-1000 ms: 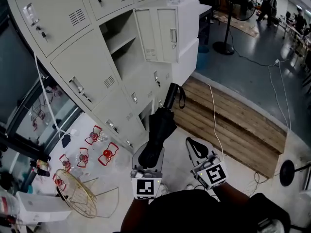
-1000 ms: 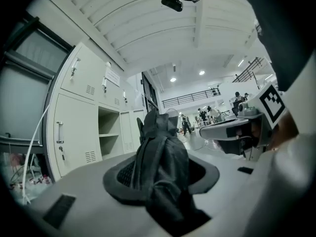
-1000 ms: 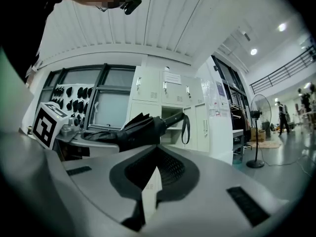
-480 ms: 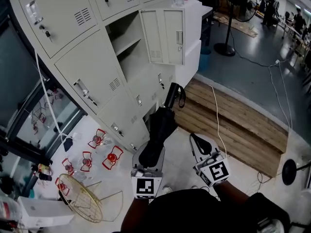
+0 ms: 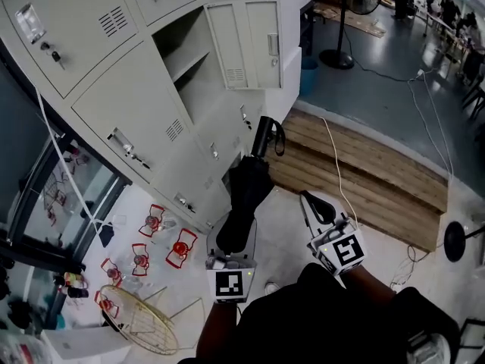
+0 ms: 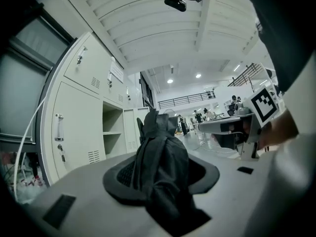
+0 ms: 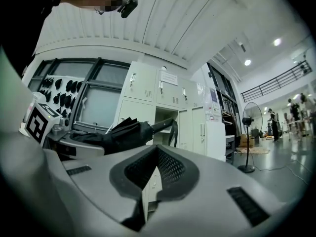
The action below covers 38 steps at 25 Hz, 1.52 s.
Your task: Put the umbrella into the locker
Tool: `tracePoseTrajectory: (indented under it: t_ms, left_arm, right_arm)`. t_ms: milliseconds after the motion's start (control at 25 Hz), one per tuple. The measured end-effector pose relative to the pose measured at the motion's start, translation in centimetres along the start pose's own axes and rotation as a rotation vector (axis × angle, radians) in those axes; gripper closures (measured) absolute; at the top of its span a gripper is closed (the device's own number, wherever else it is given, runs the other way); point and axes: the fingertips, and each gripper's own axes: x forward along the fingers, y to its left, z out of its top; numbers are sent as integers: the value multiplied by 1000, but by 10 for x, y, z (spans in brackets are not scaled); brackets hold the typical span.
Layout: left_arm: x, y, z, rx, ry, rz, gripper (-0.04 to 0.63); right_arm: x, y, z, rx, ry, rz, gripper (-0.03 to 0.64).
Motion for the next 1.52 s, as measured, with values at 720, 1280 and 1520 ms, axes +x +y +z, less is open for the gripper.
tracePoseTrajectory:
  t_ms: [720, 1280, 1520]
  left_arm:
    - [122, 47, -7, -47, 4, 86, 403]
    - [196, 81, -25, -65, 101, 248, 403]
    - [210, 103, -34, -50, 129, 318, 403]
  right_arm:
    - [104, -99, -30, -33, 66, 80, 618]
    - [200, -128, -41, 10, 34, 314, 618]
    - [230, -124, -49, 20, 42, 410, 618]
